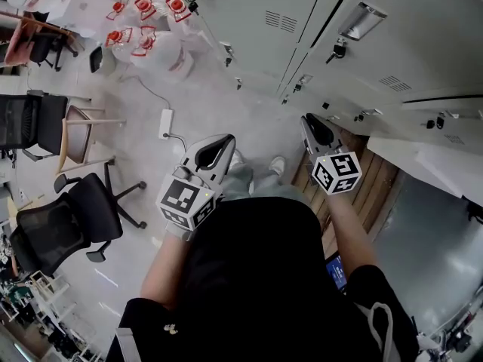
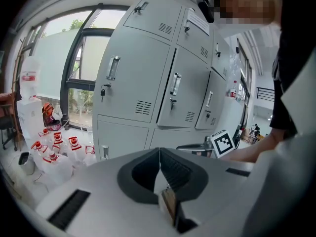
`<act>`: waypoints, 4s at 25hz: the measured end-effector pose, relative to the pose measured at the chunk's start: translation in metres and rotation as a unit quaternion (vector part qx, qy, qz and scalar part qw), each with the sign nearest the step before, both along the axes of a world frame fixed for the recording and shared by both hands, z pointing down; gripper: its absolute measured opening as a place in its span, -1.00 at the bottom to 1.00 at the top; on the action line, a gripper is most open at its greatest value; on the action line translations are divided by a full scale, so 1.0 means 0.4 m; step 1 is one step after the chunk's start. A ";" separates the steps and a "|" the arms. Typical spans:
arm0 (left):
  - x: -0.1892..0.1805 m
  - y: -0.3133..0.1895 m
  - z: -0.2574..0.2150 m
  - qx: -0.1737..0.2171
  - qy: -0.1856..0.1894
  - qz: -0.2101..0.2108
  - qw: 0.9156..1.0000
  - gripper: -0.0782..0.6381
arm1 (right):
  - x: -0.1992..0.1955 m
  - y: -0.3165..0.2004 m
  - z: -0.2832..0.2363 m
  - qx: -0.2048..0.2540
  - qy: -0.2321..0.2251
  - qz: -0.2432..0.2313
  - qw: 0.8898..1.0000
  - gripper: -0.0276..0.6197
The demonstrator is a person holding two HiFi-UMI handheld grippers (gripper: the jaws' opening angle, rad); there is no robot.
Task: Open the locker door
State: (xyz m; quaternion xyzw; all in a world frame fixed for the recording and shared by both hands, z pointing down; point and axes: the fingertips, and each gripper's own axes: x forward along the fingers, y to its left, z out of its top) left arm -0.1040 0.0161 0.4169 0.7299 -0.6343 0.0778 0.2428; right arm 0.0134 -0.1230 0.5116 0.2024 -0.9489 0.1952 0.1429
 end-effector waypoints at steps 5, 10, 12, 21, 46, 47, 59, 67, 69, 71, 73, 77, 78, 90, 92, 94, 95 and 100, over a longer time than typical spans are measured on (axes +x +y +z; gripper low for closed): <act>-0.020 0.005 0.020 -0.013 0.003 0.009 1.000 -0.72 | -0.016 -0.075 0.083 0.000 0.024 0.038 0.999 -0.74; -0.042 0.012 0.050 -0.022 0.005 0.021 1.000 -0.72 | -0.042 -0.132 0.164 -0.009 0.043 0.060 0.997 -0.74; -0.058 0.021 0.057 -0.026 0.007 0.024 0.999 -0.72 | -0.053 -0.148 0.195 -0.009 0.053 0.072 0.996 -0.74; -0.125 0.074 0.099 -0.049 0.002 0.033 0.998 -0.72 | -0.111 -0.229 0.350 -0.022 0.086 0.113 0.990 -0.39; -0.214 0.166 0.168 -0.075 0.018 0.034 0.996 -0.72 | -0.179 -0.357 0.476 -0.020 0.107 0.216 0.970 -0.27; -0.213 0.166 0.169 -0.075 0.019 0.035 0.996 -0.72 | -0.181 -0.359 0.477 -0.021 0.103 0.217 0.971 -0.27; -0.207 0.167 0.162 -0.066 0.026 0.031 0.997 -0.72 | -0.164 -0.318 0.480 -0.027 0.104 0.206 0.973 -0.27; -0.187 0.162 0.142 -0.047 0.032 0.040 0.998 -0.72 | -0.095 -0.210 0.487 -0.029 0.124 0.210 0.969 -0.48; -0.182 0.165 0.145 -0.048 0.036 0.042 0.997 -0.72 | -0.078 -0.183 0.490 -0.027 0.127 0.207 0.970 -0.49; -0.175 0.164 0.143 -0.046 0.038 0.048 0.997 -0.72 | -0.060 -0.156 0.491 -0.024 0.130 0.204 0.970 -0.49; -0.167 0.161 0.136 -0.041 0.037 0.057 0.997 -0.72 | -0.039 -0.127 0.490 -0.021 0.133 0.204 0.970 -0.49; -0.146 0.148 0.119 -0.034 0.035 0.075 0.996 -0.72 | 0.006 -0.071 0.489 -0.027 0.130 0.205 0.970 -0.49; -0.138 0.143 0.118 -0.034 0.034 0.081 0.996 -0.72 | 0.018 -0.060 0.489 -0.029 0.128 0.205 0.970 -0.49; -0.027 0.086 0.112 -0.037 0.024 0.153 0.987 -0.72 | 0.168 0.059 0.496 -0.038 0.111 0.226 0.967 -0.54; 0.001 0.072 0.112 -0.037 0.024 0.165 0.985 -0.72 | 0.192 0.074 0.498 -0.040 0.110 0.229 0.966 -0.56; 0.030 0.060 0.110 -0.038 0.024 0.178 0.983 -0.72 | 0.219 0.088 0.500 -0.044 0.110 0.229 0.966 -0.56; 0.043 0.054 0.109 -0.038 0.024 0.183 0.982 -0.72 | 0.233 0.094 0.501 -0.044 0.111 0.227 0.967 -0.56; 0.110 0.023 0.105 -0.042 0.030 0.209 0.977 -0.72 | 0.300 0.117 0.501 -0.047 0.118 0.215 0.968 -0.56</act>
